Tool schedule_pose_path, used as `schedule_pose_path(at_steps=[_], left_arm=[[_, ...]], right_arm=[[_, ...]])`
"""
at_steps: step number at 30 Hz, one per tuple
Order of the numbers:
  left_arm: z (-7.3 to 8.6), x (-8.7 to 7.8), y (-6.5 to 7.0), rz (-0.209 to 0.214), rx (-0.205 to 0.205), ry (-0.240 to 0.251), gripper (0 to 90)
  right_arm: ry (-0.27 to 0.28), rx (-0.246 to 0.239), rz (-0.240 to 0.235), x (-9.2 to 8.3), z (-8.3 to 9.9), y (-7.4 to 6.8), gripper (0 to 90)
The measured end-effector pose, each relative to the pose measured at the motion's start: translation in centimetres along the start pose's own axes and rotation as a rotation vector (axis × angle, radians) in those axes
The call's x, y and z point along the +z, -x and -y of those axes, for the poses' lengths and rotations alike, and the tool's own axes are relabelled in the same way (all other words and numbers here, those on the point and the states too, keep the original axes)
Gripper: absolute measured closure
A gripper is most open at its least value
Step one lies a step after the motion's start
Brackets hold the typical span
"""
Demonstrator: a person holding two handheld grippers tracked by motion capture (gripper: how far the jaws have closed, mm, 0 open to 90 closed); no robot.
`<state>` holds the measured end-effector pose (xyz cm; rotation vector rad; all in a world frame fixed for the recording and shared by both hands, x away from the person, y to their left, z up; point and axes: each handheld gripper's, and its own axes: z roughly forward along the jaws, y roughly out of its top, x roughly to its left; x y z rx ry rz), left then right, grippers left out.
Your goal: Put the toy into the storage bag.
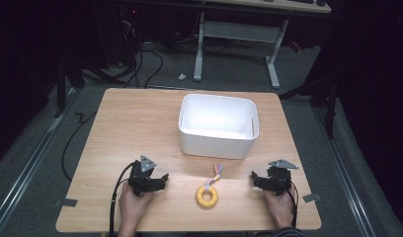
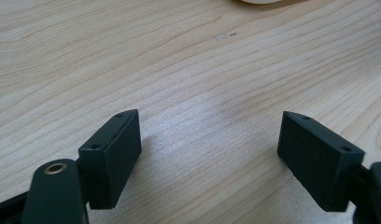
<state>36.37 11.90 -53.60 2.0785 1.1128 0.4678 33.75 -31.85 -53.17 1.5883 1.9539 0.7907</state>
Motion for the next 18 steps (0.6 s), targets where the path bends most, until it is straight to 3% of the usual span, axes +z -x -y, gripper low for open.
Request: schedule_pose_path(at_steps=[18], left_arm=[[0.00,0.00,-0.01,0.000,-0.001,0.000,21.8]], right_arm=[[-0.006,-0.014,-0.021,-0.02,-0.11,0.28,15.8]])
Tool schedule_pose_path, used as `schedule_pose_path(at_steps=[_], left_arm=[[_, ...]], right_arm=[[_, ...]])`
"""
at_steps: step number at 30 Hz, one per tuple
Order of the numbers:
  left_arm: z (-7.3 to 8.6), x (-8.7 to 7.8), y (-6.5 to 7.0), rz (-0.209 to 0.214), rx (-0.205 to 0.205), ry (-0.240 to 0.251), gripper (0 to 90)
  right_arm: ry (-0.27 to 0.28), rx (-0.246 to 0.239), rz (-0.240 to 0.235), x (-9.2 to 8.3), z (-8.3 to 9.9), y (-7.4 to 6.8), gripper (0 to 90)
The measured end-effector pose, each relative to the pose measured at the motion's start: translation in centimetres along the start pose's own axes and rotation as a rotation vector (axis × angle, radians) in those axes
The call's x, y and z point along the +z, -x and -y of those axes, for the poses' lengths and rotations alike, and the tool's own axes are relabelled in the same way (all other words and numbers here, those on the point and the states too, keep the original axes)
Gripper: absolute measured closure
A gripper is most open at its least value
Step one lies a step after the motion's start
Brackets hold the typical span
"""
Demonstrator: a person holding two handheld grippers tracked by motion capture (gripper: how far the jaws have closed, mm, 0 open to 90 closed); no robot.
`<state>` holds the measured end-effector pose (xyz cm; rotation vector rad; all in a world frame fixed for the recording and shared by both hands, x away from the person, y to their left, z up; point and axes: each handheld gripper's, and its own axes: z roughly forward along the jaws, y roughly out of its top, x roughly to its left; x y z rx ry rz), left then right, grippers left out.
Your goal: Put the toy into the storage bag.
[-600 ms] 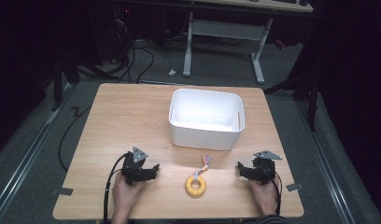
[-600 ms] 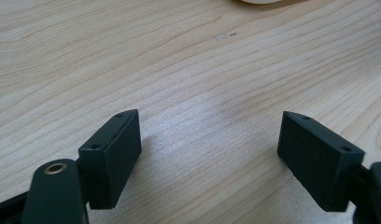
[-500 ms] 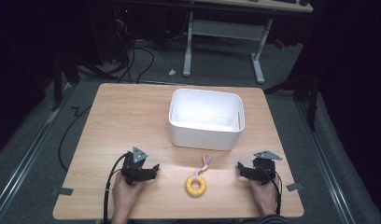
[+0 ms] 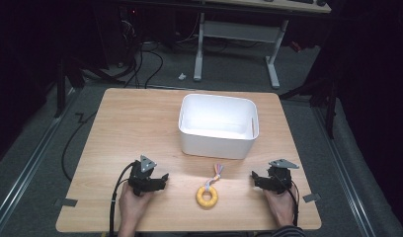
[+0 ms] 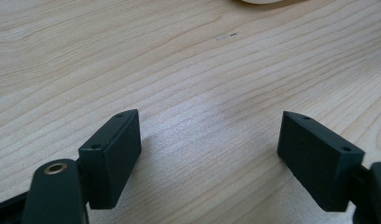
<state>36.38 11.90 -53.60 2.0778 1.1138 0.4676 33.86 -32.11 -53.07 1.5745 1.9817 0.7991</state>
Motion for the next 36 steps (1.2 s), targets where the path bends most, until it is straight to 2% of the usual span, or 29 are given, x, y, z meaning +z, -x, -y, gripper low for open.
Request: schedule_pose_path(at_steps=[11,16,20,30,32,36], left_arm=[[0.0,0.0,0.0,0.001,0.000,0.000,21.8],[0.0,0.0,0.0,0.000,0.001,0.000,21.8],[0.0,0.0,0.0,0.000,0.001,0.000,21.8],[0.0,0.0,0.0,-0.002,0.001,-0.001,21.9],[-0.1,0.0,0.0,-0.002,0.001,-0.001,21.9],[0.0,0.0,0.0,-0.001,0.001,-0.002,21.9]], right_arm=[[-0.004,-0.004,-0.004,-0.4,0.0,0.2,23.4],[0.001,0.012,-0.015,-0.7,0.2,0.2,26.6],[0.005,0.018,-0.039,-1.0,0.4,0.1,30.8],[0.009,0.002,-0.102,-1.6,0.4,-0.2,33.9],[0.014,0.012,-0.112,-1.8,0.2,-0.1,34.0],[0.018,-0.029,-0.117,-2.3,-0.1,-1.0,35.9]])
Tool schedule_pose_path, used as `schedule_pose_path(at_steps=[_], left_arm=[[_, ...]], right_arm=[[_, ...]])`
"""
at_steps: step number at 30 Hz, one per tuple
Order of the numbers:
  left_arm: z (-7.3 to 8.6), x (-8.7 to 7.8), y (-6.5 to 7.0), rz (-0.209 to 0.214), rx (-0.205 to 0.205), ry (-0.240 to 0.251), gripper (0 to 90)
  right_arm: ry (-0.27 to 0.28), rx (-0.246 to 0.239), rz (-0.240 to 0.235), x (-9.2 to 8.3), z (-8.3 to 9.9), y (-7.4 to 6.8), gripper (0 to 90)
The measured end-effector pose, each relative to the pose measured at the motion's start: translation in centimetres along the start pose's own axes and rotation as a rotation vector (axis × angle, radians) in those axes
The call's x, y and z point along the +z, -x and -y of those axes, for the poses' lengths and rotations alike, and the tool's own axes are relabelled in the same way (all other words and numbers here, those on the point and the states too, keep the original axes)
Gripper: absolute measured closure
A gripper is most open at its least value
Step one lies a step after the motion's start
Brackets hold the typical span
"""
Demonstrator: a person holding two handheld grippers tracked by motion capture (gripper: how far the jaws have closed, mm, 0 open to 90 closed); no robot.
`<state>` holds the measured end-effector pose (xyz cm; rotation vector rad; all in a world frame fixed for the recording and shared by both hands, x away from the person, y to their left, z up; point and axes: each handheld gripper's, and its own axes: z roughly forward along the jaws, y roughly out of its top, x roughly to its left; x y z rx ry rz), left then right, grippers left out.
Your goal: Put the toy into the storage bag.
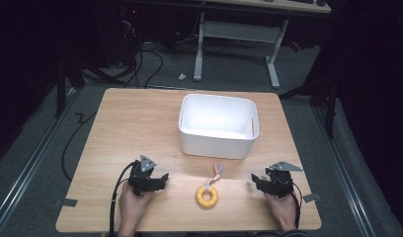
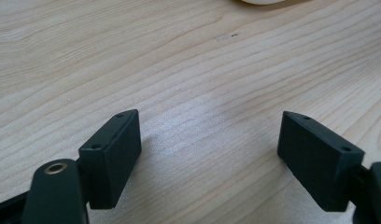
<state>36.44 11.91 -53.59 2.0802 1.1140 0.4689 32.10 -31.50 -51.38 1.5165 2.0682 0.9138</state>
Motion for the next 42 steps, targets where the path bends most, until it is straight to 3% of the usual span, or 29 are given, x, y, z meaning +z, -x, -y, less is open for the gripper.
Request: schedule_pose_path(at_steps=[9,13,15,18,22,25,28,42], left_arm=[[0.0,0.0,0.0,-0.001,0.001,-0.001,21.9],[0.0,0.0,0.0,-0.001,0.000,0.000,21.8],[0.0,0.0,0.1,-0.002,-0.002,0.002,21.8],[0.0,0.0,0.0,-0.001,-0.002,0.001,22.0],[0.0,0.0,0.1,0.002,0.000,0.001,21.7],[0.0,0.0,0.1,0.003,0.000,0.001,21.7],[0.0,0.0,0.0,0.001,-0.001,0.002,22.1],[0.1,-0.1,0.0,-0.002,0.000,0.001,22.7]], right_arm=[[0.008,-0.044,-0.048,-0.5,-1.0,-1.5,39.0],[-0.007,-0.095,-0.085,-0.4,-2.1,-3.2,38.9],[0.019,-0.137,-0.100,-0.5,-2.1,-4.2,39.3],[-0.029,-0.140,-0.139,0.0,-2.8,-5.1,39.9],[0.012,-0.169,-0.173,-0.9,-3.5,-6.3,42.2],[-0.016,-0.189,-0.185,-0.8,-3.6,-7.1,43.4],[0.001,-0.207,-0.180,-1.0,-3.8,-7.9,43.7],[-0.021,-0.309,-0.325,-1.3,-4.1,-11.6,44.7]])
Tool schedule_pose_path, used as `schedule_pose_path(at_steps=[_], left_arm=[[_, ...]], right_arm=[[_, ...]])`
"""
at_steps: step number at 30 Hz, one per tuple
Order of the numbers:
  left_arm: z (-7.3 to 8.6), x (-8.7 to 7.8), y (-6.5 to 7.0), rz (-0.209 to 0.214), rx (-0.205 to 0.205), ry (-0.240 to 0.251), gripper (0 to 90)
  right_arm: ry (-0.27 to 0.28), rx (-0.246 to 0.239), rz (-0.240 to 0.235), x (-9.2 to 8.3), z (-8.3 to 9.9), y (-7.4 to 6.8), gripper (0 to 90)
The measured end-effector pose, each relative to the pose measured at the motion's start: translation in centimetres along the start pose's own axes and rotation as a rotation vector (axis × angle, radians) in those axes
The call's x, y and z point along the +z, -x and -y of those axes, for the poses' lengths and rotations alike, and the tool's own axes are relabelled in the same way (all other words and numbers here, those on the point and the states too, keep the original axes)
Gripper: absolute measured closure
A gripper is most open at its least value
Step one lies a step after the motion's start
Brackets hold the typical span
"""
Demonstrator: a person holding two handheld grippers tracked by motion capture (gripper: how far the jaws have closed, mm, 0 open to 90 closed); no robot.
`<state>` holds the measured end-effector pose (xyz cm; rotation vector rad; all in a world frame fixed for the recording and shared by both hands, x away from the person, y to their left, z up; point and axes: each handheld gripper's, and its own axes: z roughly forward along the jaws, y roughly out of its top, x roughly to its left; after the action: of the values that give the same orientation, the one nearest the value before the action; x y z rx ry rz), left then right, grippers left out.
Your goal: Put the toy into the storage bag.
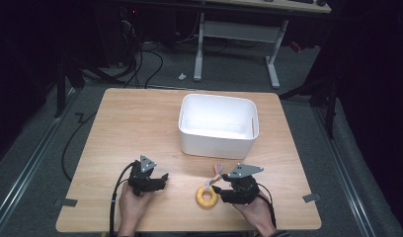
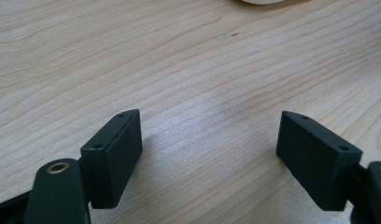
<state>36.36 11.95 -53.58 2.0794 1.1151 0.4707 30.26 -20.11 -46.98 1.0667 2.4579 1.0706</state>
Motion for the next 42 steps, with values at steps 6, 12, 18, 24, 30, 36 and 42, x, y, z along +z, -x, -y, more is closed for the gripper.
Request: schedule_pose_path(at_steps=[6,12,18,24,30,36,42], left_arm=[[0.0,0.0,0.0,-0.001,-0.002,0.002,23.2],[0.0,0.0,0.0,-0.002,-0.004,0.002,23.2],[0.0,0.0,0.0,-0.003,-0.003,0.002,23.5],[0.0,0.0,0.0,-0.002,-0.003,0.002,23.5],[0.0,0.0,0.0,-0.001,0.000,0.001,22.8],[0.0,0.0,0.0,-0.002,0.000,0.001,23.0],[0.0,0.0,0.0,0.001,0.000,0.003,23.0]], right_arm=[[-0.012,-0.037,-0.015,-0.2,-0.2,-0.9,45.1],[-0.026,-0.008,-0.041,0.7,0.5,-1.0,46.4],[-0.067,-0.011,-0.030,2.2,1.0,-0.9,47.5],[-0.104,-0.002,-0.015,3.8,1.4,-0.9,49.4],[-0.146,0.000,0.016,5.1,1.4,-0.7,52.0],[-0.161,-0.028,0.000,5.3,1.1,-0.7,59.3],[-0.173,-0.048,0.010,5.2,0.9,-0.6,65.3]])
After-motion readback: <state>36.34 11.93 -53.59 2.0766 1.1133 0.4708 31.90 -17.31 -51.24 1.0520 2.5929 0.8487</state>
